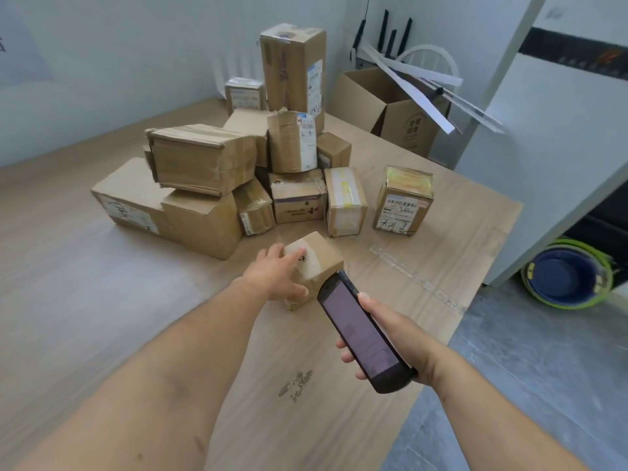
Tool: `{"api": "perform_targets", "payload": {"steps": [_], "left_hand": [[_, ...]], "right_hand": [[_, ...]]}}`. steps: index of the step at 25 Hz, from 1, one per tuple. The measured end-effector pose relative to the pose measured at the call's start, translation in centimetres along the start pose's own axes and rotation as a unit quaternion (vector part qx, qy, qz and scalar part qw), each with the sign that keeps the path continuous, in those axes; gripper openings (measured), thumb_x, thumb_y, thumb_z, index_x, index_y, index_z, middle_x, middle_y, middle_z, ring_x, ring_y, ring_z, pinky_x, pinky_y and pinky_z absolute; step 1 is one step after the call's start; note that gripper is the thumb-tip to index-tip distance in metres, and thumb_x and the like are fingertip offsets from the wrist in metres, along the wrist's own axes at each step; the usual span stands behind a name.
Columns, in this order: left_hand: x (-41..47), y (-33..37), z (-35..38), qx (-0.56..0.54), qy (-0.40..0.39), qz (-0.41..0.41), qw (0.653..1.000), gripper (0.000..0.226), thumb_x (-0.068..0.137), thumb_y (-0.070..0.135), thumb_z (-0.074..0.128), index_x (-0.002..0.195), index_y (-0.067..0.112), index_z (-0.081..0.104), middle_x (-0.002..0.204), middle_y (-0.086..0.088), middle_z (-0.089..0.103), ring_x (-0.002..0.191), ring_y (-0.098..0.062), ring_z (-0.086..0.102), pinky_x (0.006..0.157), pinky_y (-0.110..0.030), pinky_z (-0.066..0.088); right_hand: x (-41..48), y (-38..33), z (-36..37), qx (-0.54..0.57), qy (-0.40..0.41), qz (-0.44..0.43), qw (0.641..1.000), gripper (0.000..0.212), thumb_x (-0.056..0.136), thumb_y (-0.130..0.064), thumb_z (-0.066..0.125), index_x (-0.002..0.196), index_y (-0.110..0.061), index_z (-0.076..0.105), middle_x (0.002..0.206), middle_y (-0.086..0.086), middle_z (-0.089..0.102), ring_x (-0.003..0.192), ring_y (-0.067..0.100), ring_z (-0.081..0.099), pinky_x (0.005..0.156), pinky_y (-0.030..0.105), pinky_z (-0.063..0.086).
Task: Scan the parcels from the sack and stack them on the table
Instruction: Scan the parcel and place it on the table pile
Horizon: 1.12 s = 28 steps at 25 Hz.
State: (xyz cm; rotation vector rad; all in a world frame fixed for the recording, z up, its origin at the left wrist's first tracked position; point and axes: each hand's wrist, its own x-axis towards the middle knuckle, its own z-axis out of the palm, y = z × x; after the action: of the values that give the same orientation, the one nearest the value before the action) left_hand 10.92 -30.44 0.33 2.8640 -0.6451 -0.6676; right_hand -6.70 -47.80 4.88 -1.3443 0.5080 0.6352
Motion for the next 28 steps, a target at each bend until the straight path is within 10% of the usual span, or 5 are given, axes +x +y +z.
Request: {"api": "perform_targets", "payload": {"steps": [7,13,28], "left_hand": [[-0.7,-4.7,-2.8,-0.237,0.02,-0.05,0.97,0.055,0.09,0.039,0.051,0.144,0.037,0.039,0.147,-0.002,0.043,0.128,-0.023,0.044,0.106,-0.033,0.037],[-2.0,-5.7,-1.6,-0.111,0.017,-0.089,0.99,0.101,0.074,0.066,0.064,0.152,0.037,0.005,0.152,-0.006,0.023,0.137,-0.029,0.032,0.109,-0.045,0.036],[-6.1,-4.7,-2.7,-0.236,0.086,-0.091,0.964,0.087,0.076,0.034,0.078,0.149,0.034,0.03,0.136,-0.004,0.03,0.126,-0.023,0.037,0.1,-0.033,0.038]], "right_hand": [[1.4,0.4,1.0,-0.004,-0.013,0.015,1.0,0.077,0.074,-0.066,0.049,0.118,-0.005,0.065,0.101,0.017,0.07,0.086,0.026,0.066,0.069,0.04,0.057],[1.3,0.2,1.4,-0.016,-0.017,0.021,0.999,0.078,0.072,-0.067,0.05,0.119,-0.006,0.065,0.1,0.017,0.07,0.085,0.025,0.067,0.069,0.04,0.057],[0.1,2.1,2.1,-0.149,-0.034,0.079,0.985,0.064,0.094,-0.065,0.046,0.116,-0.008,0.065,0.091,0.01,0.069,0.079,0.022,0.068,0.071,0.04,0.055]]}}
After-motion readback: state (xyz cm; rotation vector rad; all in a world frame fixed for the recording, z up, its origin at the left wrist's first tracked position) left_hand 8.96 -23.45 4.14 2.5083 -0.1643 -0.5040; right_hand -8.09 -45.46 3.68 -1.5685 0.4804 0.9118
